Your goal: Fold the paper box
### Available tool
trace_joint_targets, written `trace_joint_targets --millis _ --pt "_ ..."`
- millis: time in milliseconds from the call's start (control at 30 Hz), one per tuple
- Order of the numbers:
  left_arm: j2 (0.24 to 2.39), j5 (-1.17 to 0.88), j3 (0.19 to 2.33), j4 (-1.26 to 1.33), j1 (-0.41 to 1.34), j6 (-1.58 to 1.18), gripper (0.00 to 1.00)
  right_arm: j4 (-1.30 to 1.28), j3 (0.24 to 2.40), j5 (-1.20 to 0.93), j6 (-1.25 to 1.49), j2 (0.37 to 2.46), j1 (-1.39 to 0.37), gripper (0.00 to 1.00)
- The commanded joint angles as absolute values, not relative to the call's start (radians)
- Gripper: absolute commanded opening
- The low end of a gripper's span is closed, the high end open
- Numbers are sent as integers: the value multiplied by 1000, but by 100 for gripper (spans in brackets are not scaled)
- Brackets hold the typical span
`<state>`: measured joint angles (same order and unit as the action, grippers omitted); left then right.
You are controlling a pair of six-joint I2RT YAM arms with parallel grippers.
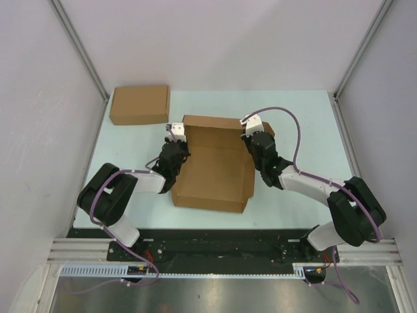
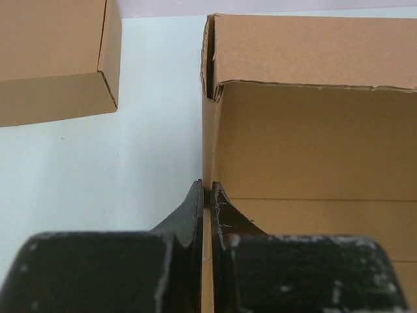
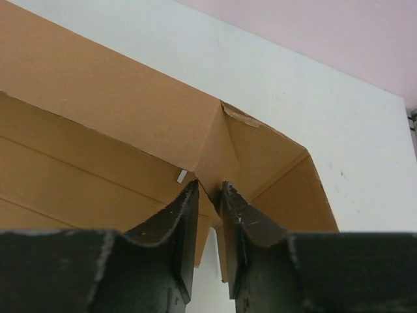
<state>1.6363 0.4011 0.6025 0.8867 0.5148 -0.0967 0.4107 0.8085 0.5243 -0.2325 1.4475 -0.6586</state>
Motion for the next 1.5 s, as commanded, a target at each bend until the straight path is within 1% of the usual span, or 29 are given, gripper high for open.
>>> trace_joint_targets --millis 0,33,133,233,467,667,767,867,900,967,1000,1100,1200,1333,1367,1467 --pt "1608 449 630 905 517 -78 0 453 854 483 -120 1477 -621 23" --pt "1608 451 630 904 517 -78 0 456 856 476 -97 1480 -609 18" --pt "1608 453 629 904 517 -78 0 456 854 437 -5 1479 -598 12" --pt "1608 453 629 904 517 -78 0 459 854 407 114 1479 -594 11" --pt "1606 456 626 908 517 -78 0 505 835 380 290 1482 -591 8" --pt "1600 460 614 928 517 -75 0 577 787 387 429 1486 -583 8" --pt "1600 462 612 931 517 -75 0 626 753 358 489 1493 -569 8" --pt "1600 463 612 930 517 -75 0 637 747 331 456 1494 -568 15" --pt "1600 465 612 930 518 -77 0 617 747 340 412 1483 -581 26" --pt "1603 472 614 927 518 -77 0 588 747 398 353 1431 -598 38" --pt "1601 476 615 925 518 -77 0 548 747 419 333 1407 -603 48" --pt "1605 492 623 916 520 -80 0 451 747 468 296 1303 -609 58" --pt "1603 515 627 899 520 -94 0 350 746 495 288 1194 -615 60" --pt "1597 545 632 861 520 -121 0 239 712 551 294 1066 -644 61" --pt "1595 548 634 859 522 -124 0 220 697 554 329 1046 -641 60" --pt "1592 558 635 838 522 -143 0 183 608 528 421 989 -602 54"
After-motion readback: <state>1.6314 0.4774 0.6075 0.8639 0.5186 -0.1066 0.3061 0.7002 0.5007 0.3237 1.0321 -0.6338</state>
